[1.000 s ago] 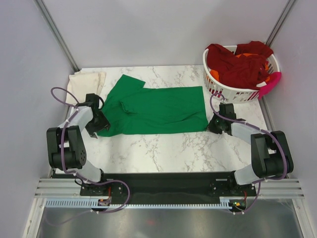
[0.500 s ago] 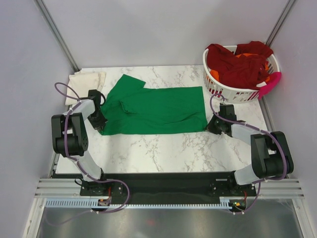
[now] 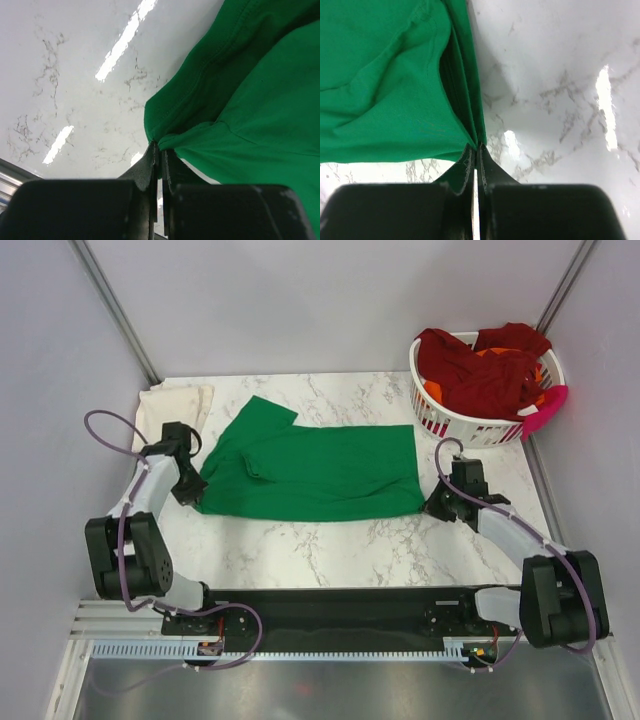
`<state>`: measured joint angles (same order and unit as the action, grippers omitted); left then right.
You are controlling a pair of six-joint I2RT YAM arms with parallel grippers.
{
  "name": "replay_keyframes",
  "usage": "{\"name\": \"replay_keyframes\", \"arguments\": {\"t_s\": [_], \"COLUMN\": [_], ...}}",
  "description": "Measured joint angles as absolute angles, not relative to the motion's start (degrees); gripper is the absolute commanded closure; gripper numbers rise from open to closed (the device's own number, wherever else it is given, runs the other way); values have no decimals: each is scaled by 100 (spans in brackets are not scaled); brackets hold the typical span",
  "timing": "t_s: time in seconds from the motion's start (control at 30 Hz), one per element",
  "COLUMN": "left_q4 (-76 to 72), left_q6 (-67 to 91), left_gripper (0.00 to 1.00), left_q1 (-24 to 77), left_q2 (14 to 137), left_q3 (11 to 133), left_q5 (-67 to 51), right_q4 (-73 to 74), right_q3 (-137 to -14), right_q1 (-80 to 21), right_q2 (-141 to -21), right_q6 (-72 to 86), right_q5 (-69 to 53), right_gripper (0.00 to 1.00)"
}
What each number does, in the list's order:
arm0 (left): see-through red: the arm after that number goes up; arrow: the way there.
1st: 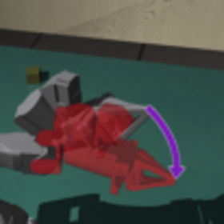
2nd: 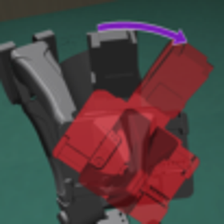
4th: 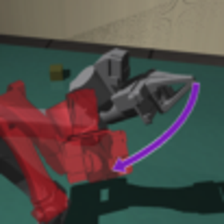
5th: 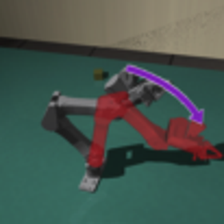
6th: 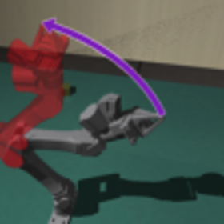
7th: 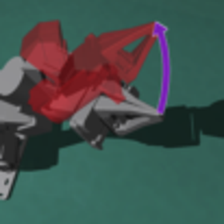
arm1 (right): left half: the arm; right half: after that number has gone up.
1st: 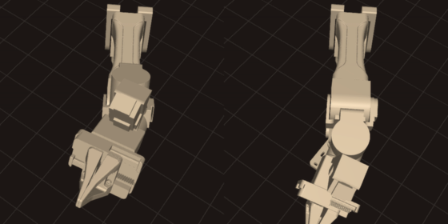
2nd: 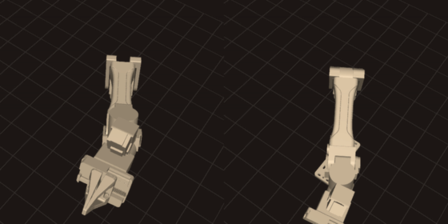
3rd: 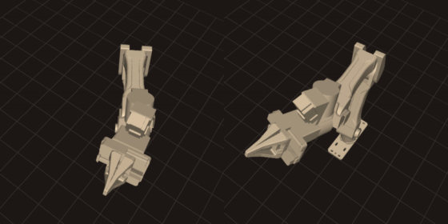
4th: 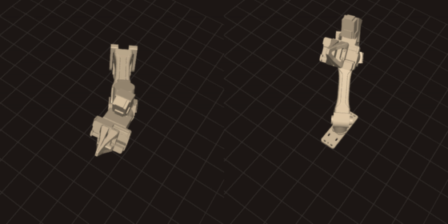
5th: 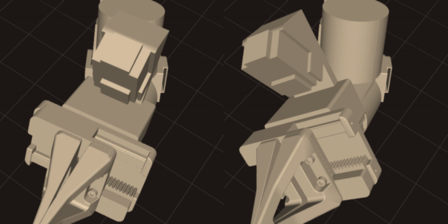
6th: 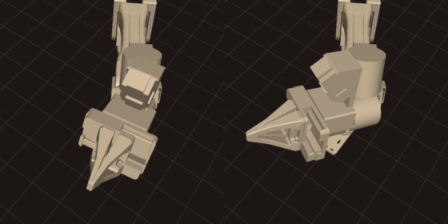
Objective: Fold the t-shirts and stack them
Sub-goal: Fold the tshirt
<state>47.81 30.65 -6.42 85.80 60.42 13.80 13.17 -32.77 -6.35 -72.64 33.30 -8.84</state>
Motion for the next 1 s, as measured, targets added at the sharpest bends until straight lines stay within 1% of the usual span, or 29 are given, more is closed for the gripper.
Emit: {"name": "replay_keyframes", "arguments": {"t_s": [0.03,0.1,0.13,0.17,0.2,0.23,0.27,0.3,0.33,0.37,0.4,0.43,0.47,0.53,0.63,0.67,0.73,0.77,0.87,0.9,1.0], "left_q4": [4818,4875,4939,4995,5048,5131,5229,5297,5354,5406,5439,5474,5494,5430,5162,5043,4807,4709,4414,4377,4230], "left_q6": [3065,3063,3061,3052,3046,3037,3028,2987,3004,3011,3013,3011,3015,3002,3006,3020,3079,3116,3225,3245,3288], "left_gripper": [98,93,86,78,68,63,41,34,29,27,27,31,40,46,50,56,63,70,80,82,84], "left_q1": [-642,-642,-642,-642,-642,-642,-642,-642,-642,-642,-642,-642,-642,-642,-569,-484,-137,86,589,690,760], "left_q2": [8436,8182,8051,7933,7837,7747,7660,7572,7472,7356,7258,7137,7022,6840,6775,6820,7067,7279,8025,8296,9074], "left_q3": [5959,5802,5728,5662,5603,5564,5551,5551,5551,5555,5564,5579,5607,5645,5631,5621,5616,5636,5673,5701,5874], "left_q5": [1308,1221,1175,1146,1135,1131,1116,1068,1009,974,950,899,873,718,381,307,217,224,202,189,196], "right_q4": [1431,1612,1747,1831,1911,1999,2102,2206,2296,2379,2473,2552,2613,2709,2838,2849,2880,2882,2895,2899,2934], "right_q3": [-3232,-3155,-3120,-3103,-3074,-3050,-3035,-3026,-3022,-3020,-3020,-3020,-3020,-3026,-3131,-3183,-3297,-3358,-3470,-3476,-3483], "right_q1": [-631,-622,-620,-615,-613,-613,-611,-611,-609,-609,-609,-609,-609,-611,-611,-611,-611,-611,-611,-611,-611], "right_q2": [-7089,-6796,-6632,-6539,-6423,-6324,-6222,-6125,-6027,-5924,-5819,-5699,-5577,-5374,-5277,-5295,-5352,-5391,-5461,-5461,-5465], "right_q6": [3330,3330,3328,3328,3330,3354,3385,3413,3459,3472,3500,3518,3531,3538,3533,3529,3505,3485,3420,3404,3341], "right_q5": [-864,-827,-788,-768,-746,-742,-725,-718,-707,-705,-711,-722,-720,-722,-725,-725,-731,-731,-731,-731,-720], "right_gripper": [100,100,100,96,78,69,55,31,20,12,3,2,2,2,2,2,2,2,2,2,2]}}
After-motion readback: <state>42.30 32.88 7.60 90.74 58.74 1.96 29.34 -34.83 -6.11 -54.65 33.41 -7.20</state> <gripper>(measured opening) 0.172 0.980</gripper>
